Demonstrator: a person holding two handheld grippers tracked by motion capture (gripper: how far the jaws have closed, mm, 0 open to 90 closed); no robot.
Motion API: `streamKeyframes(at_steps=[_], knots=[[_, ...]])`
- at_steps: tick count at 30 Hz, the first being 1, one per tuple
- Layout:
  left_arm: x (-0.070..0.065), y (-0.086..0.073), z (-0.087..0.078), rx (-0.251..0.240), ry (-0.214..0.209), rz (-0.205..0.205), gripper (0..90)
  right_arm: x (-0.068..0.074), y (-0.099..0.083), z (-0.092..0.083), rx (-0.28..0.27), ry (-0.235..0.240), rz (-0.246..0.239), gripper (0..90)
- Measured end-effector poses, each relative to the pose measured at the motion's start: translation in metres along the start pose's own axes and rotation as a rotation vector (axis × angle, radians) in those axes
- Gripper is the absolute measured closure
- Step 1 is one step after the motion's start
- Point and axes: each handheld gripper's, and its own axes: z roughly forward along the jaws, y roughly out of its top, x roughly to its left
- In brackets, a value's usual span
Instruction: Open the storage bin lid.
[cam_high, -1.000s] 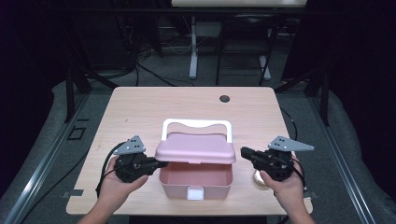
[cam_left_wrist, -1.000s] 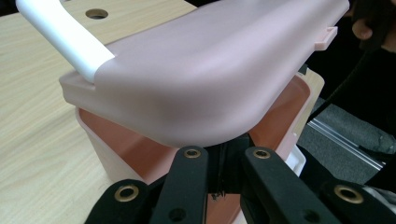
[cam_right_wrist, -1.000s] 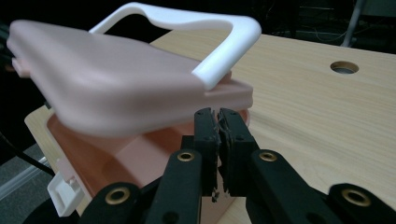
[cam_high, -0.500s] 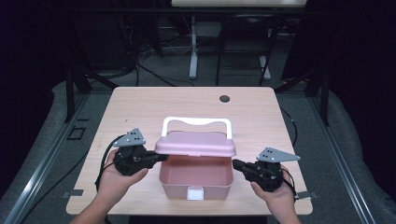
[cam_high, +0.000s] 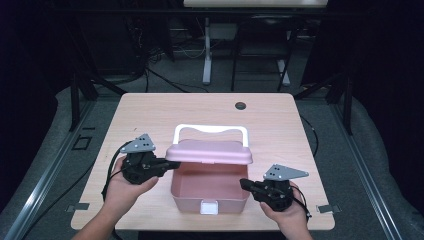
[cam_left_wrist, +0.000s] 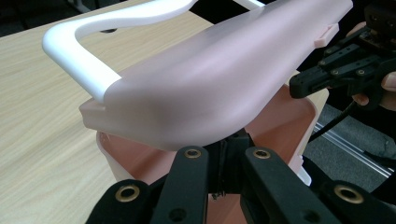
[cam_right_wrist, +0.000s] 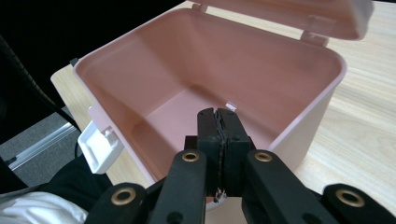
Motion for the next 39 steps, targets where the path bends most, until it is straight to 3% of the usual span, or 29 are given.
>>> streamKeyframes(at_steps=[22, 39], knots=[[0.005, 0.012, 0.001, -0.014, 0.006, -0.009, 90.0, 0.008, -0.011, 0.019, 0.052, 0.023, -0.012, 89.4], [0.010, 0.020, 0.000, -0.023, 0.014, -0.019, 90.0, 0.007, -0.013, 0.019, 0.062, 0.020, -0.011, 89.8]])
